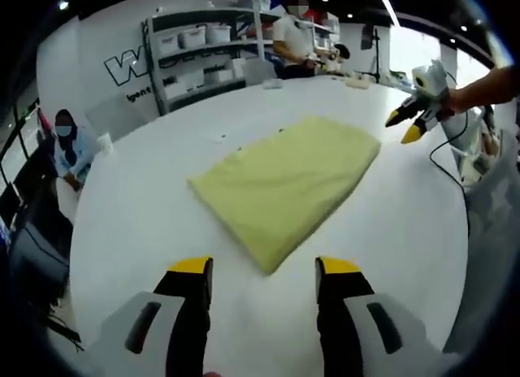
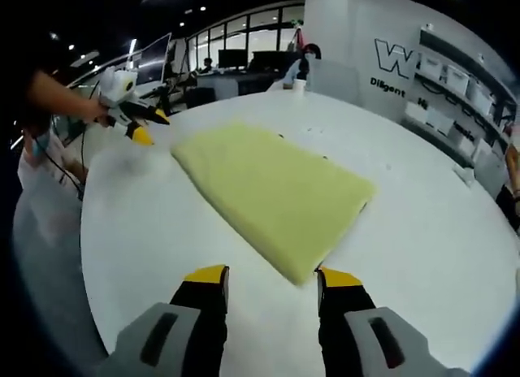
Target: Fold the garment on the visible template until the final outline fits inside the template.
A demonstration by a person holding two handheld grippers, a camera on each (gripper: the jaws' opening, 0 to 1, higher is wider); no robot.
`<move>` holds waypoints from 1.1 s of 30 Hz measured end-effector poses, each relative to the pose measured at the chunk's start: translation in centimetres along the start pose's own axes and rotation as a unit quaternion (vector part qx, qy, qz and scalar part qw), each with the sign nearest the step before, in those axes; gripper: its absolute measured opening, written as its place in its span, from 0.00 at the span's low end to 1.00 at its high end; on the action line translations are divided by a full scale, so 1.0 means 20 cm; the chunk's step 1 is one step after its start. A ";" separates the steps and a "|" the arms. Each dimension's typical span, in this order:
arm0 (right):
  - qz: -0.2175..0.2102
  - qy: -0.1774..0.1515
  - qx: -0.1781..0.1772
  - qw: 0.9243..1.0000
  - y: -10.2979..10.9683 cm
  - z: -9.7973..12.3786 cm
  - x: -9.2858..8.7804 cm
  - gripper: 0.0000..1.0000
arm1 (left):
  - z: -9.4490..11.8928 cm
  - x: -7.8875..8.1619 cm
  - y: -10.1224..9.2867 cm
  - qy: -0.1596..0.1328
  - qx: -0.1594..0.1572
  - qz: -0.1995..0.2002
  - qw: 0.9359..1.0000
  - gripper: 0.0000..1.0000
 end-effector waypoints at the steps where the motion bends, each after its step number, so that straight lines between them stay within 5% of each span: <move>1: -0.002 -0.001 0.000 1.000 0.00 0.01 0.00 0.43 | 0.01 0.00 -0.01 -0.002 0.001 0.006 1.000 0.57; 20: -0.050 -0.033 -0.011 0.998 0.12 0.18 -0.04 0.65 | 0.13 -0.05 -0.18 -0.022 0.016 0.040 0.999 0.84; 33: -0.062 -0.061 -0.032 0.996 0.18 0.30 -0.06 0.77 | 0.20 -0.08 -0.31 -0.053 0.038 0.044 0.997 0.93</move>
Point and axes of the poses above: the point that each gripper's makers call its tool centre point, and the gripper's own axes: z roughly backward along the fingers, y roughly to its left, x roughly out of its top, the point moved 5 cm from there along z, roughly backward along the fingers, and after that the axes turned 13 degrees about -x, right-handed, at the moved point
